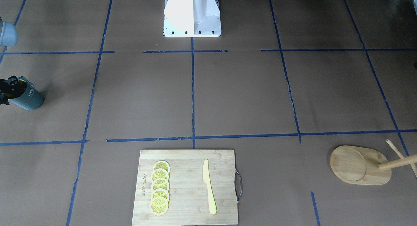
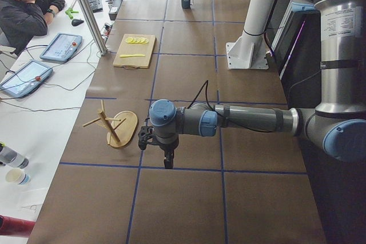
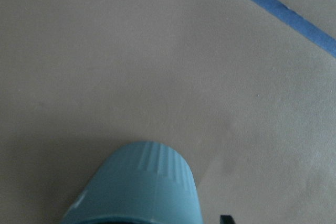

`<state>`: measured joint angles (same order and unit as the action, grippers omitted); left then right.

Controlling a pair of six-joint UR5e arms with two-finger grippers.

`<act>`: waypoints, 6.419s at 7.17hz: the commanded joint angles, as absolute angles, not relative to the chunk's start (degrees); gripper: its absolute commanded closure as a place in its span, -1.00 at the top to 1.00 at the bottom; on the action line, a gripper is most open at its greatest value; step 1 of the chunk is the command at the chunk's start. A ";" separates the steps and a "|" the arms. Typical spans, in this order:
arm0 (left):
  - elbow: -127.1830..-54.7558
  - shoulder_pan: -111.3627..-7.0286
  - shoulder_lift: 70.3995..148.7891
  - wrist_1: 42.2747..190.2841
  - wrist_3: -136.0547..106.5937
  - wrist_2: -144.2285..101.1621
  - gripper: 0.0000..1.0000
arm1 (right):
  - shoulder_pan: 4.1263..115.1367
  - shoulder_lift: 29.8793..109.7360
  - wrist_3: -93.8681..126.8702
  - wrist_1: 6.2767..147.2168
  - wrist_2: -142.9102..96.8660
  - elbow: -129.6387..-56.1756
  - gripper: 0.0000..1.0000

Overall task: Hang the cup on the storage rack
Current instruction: 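Lift the teal mug with the right gripper and carry it toward table center, then lower the mug onto the table center and open the right gripper, then withdraw the right arm away from the mug out of view, then reach the left gripper across to the teal mug's handle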

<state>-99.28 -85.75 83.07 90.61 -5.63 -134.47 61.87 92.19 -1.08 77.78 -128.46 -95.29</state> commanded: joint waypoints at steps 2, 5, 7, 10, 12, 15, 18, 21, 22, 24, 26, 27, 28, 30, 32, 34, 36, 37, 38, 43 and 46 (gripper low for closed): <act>-99.32 -85.69 83.14 90.62 -5.63 -134.47 1.00 | 61.96 91.76 0.60 78.22 -128.93 -96.06 -1.00; -99.32 -85.78 83.14 90.62 -5.71 -134.47 1.00 | 62.05 87.91 23.54 78.66 -131.04 -97.63 -1.00; -99.58 -85.78 83.06 90.62 -5.63 -134.47 1.00 | 60.83 85.79 45.94 78.66 -131.83 -102.45 -1.00; -99.93 -85.69 83.14 90.62 -5.71 -134.65 1.00 | 51.18 76.33 75.16 81.71 -130.78 -104.67 -1.00; -100.02 -85.69 83.06 90.61 -5.71 -138.51 1.00 | 45.56 66.41 80.75 93.45 -125.01 -106.17 -1.00; -100.02 -85.69 83.06 90.62 -5.71 -138.69 1.00 | 36.33 56.29 94.43 97.12 -118.15 -103.55 -1.00; -99.93 -85.69 83.06 90.62 -5.71 -138.69 1.00 | 29.63 45.02 104.40 96.86 -113.12 -93.27 -1.00; -99.76 -85.69 83.06 90.62 -5.71 -138.69 1.00 | 28.04 43.59 103.98 96.77 -113.12 -90.44 -0.86; -99.58 -85.69 83.06 90.62 -5.71 -138.69 1.00 | 28.04 43.94 103.80 96.77 -113.12 -90.35 -0.83; -99.84 -85.69 83.06 90.62 -5.71 -138.69 1.00 | 27.86 44.82 103.45 96.68 -112.68 -90.44 0.99; -100.02 -85.69 83.06 90.70 -5.63 -138.60 1.00 | 29.08 44.74 98.30 96.77 -111.89 -92.80 1.00; -100.19 -85.69 83.14 90.96 -5.71 -138.52 1.00 | 31.18 45.00 96.26 97.03 -112.93 -94.55 1.00; -100.46 -85.61 83.58 91.31 -6.23 -138.52 1.00 | 34.25 46.83 91.11 97.47 -114.24 -97.62 1.00; -100.90 -85.61 84.02 91.41 -6.07 -138.25 1.00 | 42.41 52.70 77.07 98.17 -120.81 -103.15 1.00; -99.33 -85.34 87.42 91.06 -6.24 -138.08 1.00 | 53.04 58.50 56.53 101.06 -126.99 -103.97 1.00; -99.76 -85.25 88.06 91.49 -6.06 -138.78 1.00 | 63.76 65.88 31.16 103.69 -128.49 -102.84 1.00; -100.90 -82.02 88.07 101.26 -6.41 -138.69 1.00 | 71.77 73.26 12.04 105.21 -129.54 -101.95 1.00; -100.64 -77.04 88.59 106.04 -8.07 -138.43 1.00 | 75.63 77.22 4.99 104.77 -130.07 -101.95 1.00; -100.90 -73.43 90.59 110.52 -8.78 -138.25 1.00 | 80.46 81.61 -4.47 104.85 -130.08 -102.13 1.00; -100.55 -56.90 97.90 135.13 -23.51 -134.33 1.00 | 86.92 97.97 -14.17 96.63 -129.73 -103.18 1.00; -99.93 -42.75 103.16 143.00 -29.26 -117.03 1.00 | 86.84 99.76 -9.06 92.55 -129.81 -103.71 1.00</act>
